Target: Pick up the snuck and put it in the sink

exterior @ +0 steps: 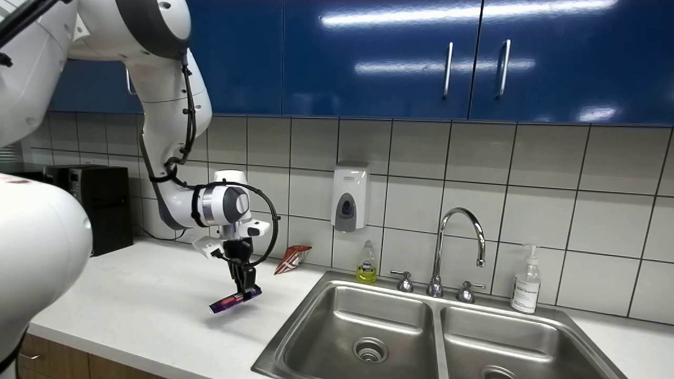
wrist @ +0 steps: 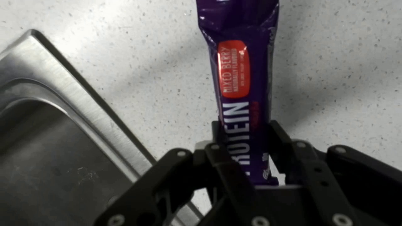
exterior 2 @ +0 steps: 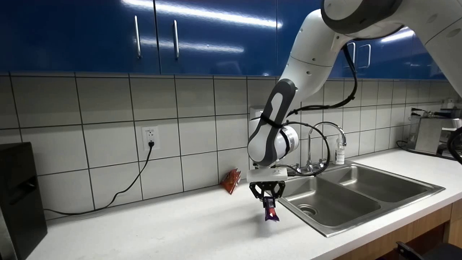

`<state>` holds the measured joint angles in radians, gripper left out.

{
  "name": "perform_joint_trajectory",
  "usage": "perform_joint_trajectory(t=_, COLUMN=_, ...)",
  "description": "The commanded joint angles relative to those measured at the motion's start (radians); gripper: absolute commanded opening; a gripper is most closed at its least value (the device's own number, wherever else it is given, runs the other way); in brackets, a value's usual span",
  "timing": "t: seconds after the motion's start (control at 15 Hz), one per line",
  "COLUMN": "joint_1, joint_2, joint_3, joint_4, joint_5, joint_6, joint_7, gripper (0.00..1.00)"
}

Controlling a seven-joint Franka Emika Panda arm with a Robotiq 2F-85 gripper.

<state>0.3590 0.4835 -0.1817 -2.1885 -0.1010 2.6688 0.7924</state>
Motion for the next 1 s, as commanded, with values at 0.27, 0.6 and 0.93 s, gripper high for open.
perform_joint_trajectory(t=0.27, joint_1=-0.013, joint_2=-0.096, joint_3=0.000, joint_4=-0.071, joint_5=-0.075, joint_6=-0.008, joint_7=0.018, gripper=0.13)
perform_joint_trajectory(t=0.6, joint_1=-0.062, joint_2=-0.145, joint_3=0.042, joint_4=-0.112, joint_5=-0.090, joint_6=-0.007, joint_7=-0.142, gripper=0.13)
perform_joint_trajectory(t=0.93, joint_1=-0.113, joint_2=-0.204, joint_3=0.091, joint_4=-0.163, joint_5=-0.081, joint_6=-0.022, joint_7=-0.403, gripper=0.13)
